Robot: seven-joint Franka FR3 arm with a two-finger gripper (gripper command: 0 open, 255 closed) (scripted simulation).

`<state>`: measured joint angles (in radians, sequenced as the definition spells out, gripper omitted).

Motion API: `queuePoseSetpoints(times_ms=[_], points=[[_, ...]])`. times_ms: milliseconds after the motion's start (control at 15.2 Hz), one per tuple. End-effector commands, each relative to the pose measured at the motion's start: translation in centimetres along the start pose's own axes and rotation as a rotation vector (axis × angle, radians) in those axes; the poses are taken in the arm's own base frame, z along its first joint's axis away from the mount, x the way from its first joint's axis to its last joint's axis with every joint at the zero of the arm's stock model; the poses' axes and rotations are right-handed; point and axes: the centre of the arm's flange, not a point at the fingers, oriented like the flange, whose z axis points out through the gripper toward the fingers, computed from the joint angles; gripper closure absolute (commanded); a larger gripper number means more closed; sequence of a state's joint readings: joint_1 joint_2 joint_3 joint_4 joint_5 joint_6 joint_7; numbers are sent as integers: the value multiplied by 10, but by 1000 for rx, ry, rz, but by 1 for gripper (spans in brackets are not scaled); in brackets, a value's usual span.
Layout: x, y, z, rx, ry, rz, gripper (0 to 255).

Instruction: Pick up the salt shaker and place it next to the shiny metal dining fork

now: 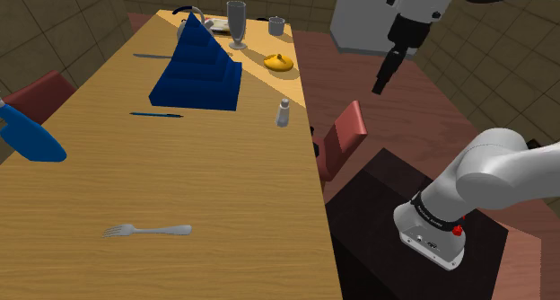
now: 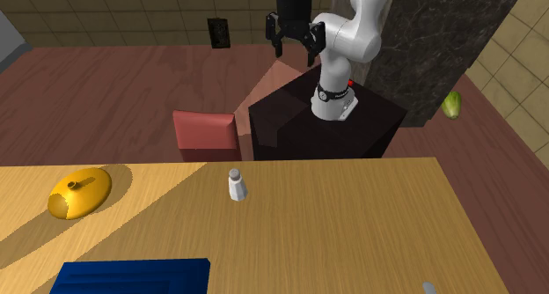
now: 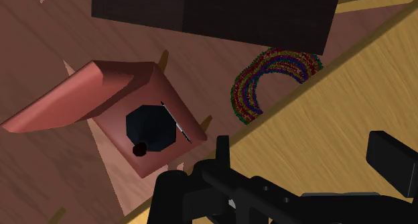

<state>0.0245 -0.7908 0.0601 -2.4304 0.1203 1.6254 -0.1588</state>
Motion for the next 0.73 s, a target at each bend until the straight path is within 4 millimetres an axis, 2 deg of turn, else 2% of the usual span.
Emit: queuePoseSetpoints(times_ms=[0,660], points=[[0,0,0,0,0,0,0],[113,12,67,-1,2,-60,0]])
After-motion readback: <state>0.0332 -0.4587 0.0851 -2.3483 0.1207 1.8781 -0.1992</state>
